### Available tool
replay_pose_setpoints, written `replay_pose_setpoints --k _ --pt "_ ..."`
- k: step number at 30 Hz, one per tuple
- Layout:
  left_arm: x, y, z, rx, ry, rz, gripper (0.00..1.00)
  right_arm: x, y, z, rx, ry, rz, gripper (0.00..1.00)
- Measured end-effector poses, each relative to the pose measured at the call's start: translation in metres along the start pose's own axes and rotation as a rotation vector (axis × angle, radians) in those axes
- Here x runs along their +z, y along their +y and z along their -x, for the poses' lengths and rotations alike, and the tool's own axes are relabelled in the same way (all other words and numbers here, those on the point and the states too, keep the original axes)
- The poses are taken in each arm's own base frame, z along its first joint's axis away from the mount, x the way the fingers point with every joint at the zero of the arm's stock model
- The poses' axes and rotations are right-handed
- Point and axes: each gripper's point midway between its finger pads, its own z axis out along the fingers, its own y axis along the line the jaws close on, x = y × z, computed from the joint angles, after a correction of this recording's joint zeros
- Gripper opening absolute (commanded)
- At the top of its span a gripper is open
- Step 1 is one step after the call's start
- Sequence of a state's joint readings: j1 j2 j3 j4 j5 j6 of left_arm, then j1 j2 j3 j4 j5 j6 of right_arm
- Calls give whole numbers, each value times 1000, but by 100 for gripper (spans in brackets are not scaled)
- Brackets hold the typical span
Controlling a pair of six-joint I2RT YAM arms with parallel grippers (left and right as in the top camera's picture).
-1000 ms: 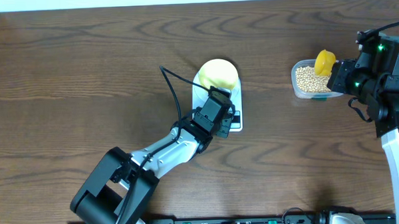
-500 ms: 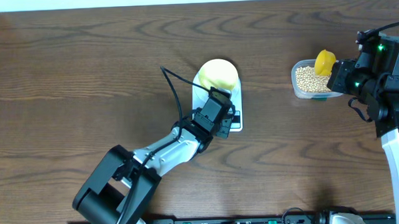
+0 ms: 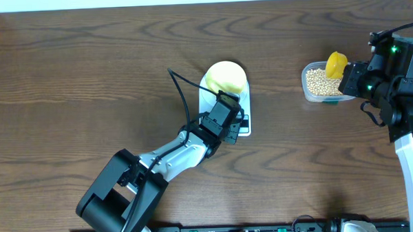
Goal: Scoop item into bowl and weigh 50g on scale
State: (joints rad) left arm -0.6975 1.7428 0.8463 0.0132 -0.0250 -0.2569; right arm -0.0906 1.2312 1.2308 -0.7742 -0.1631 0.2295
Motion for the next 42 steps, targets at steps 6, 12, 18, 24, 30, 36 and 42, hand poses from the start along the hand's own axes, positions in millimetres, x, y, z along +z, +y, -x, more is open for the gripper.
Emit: replay_pose_setpoints --k 6,12,18,24,30,36,42 --pt "2 0 0 -4 6 2 7 0 0 0 0 0 0 1" --pt "2 -1 -3 1 34 9 7 0 -1 0 0 -1 -6 1" --pt "1 -1 -6 4 50 10 7 0 -1 0 0 -1 -7 1" --pt "6 -2 -5 5 59 12 7 0 -2 0 0 -2 -10 1" --pt "7 -2 -7 -25 75 19 7 0 -2 0 1 0 -14 1" --pt "5 -2 -11 -70 102 31 7 0 -3 0 1 0 -15 1" --pt "5 1 -12 -138 103 53 7 0 -3 -1 0 4 -16 1"
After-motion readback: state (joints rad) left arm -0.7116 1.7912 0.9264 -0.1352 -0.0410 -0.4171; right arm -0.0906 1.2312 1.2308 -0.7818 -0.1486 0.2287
